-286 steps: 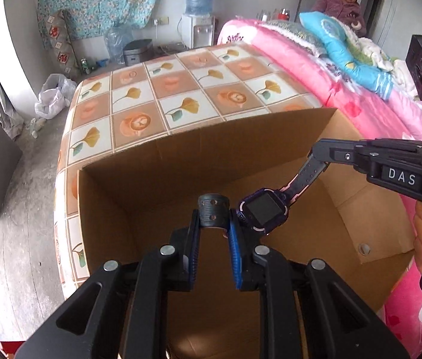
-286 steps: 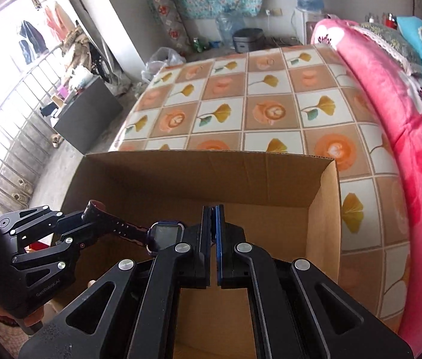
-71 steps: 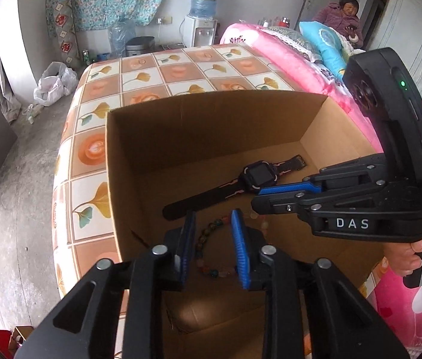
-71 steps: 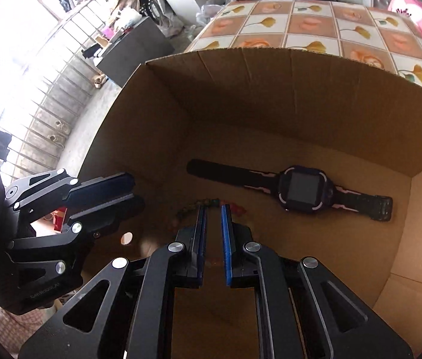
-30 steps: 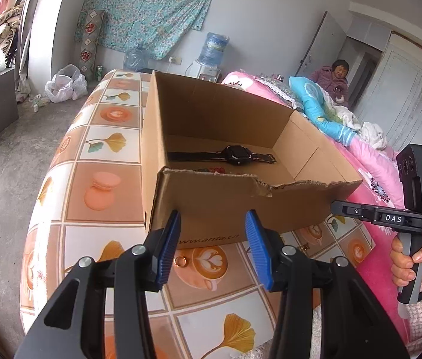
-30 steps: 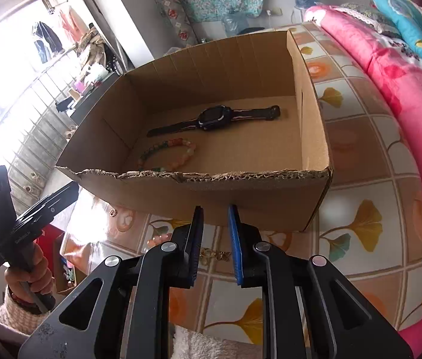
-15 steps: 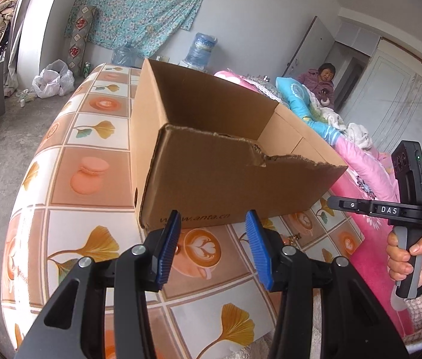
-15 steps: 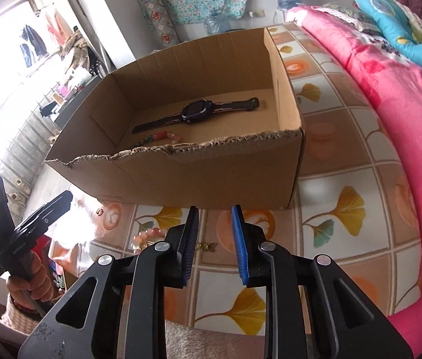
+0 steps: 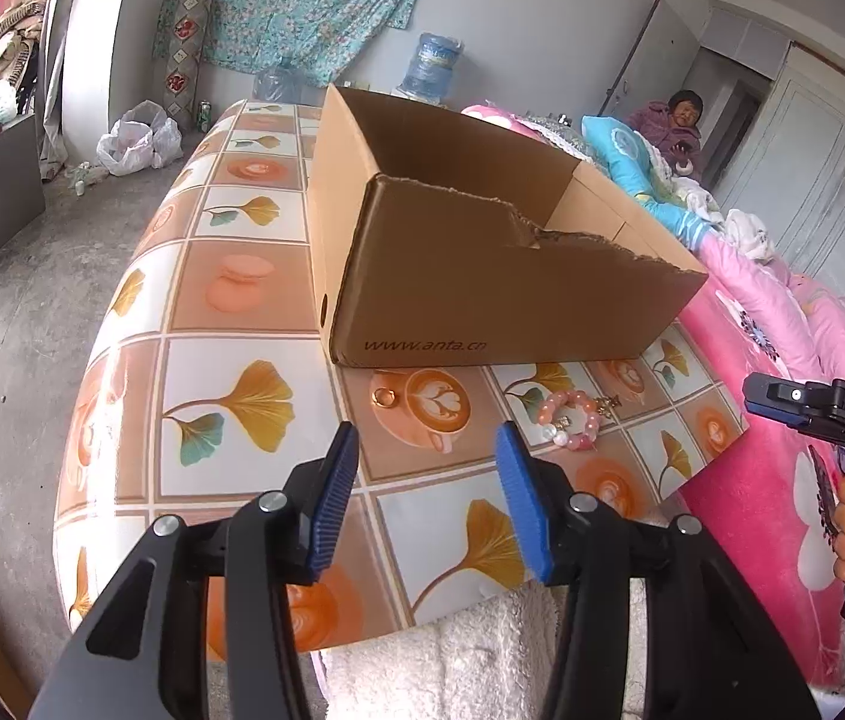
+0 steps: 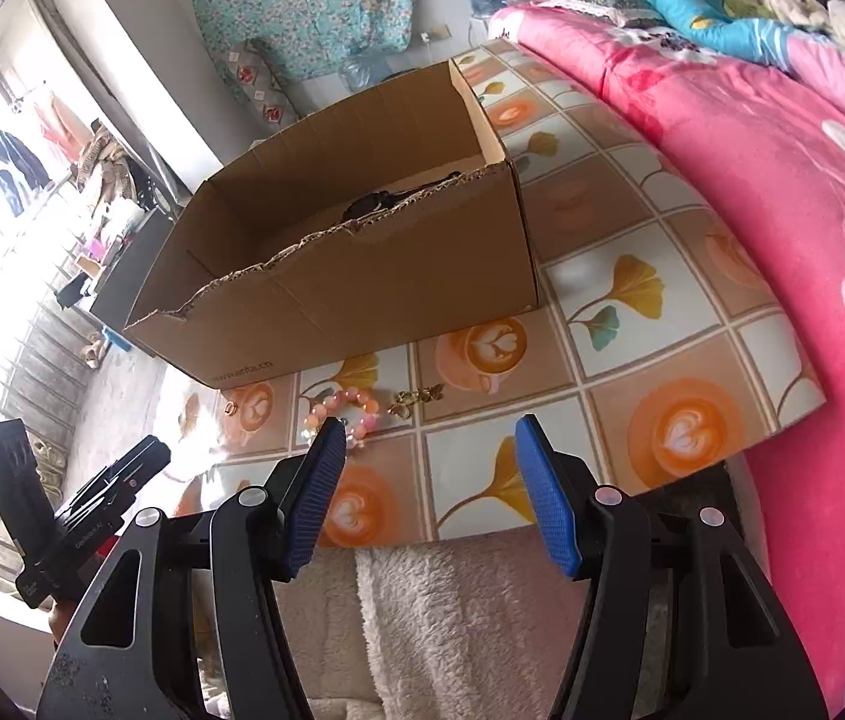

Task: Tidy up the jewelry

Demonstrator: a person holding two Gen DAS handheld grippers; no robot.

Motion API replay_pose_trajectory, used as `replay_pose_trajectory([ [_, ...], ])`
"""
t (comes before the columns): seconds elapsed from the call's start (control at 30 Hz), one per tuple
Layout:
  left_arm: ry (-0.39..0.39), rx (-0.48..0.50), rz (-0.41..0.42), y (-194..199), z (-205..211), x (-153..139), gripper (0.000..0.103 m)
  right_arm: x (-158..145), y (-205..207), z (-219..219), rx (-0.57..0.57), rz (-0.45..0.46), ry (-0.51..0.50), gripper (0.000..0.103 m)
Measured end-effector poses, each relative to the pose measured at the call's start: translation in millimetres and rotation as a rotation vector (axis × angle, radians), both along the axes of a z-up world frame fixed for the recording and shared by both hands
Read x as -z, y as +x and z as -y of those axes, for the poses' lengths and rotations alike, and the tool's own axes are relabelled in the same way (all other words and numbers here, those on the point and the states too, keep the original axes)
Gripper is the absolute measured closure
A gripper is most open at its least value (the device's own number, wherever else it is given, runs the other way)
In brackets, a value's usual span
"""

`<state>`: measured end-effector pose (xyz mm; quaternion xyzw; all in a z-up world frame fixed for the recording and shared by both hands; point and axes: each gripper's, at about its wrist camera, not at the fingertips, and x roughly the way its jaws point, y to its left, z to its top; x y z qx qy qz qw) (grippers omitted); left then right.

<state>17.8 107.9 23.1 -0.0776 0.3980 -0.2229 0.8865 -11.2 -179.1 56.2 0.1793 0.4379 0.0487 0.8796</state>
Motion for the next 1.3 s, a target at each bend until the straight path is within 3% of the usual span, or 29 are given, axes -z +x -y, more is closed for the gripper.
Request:
replay_pose_trajectory([
  [0.17,-0.015,0.043,0.008,-5,16,-3,0.052,-5,-10,-3,0.01,0.022,-0.005,0.033],
  [0.37,0.028,0.079,-0.018,-6,35,4,0.049,11,-8,-17,-0.016,-0.005,-0.044,0.026],
  [0.87,0.097,0.049,-0.049,5,51,25,0.047,31,8,-44,-0.118,-0.026,-0.209,0.011],
  [1.3,0.138,0.03,-0.05,9,62,24,0.047,40,8,-20,-0.101,-0.023,-0.116,0.011],
])
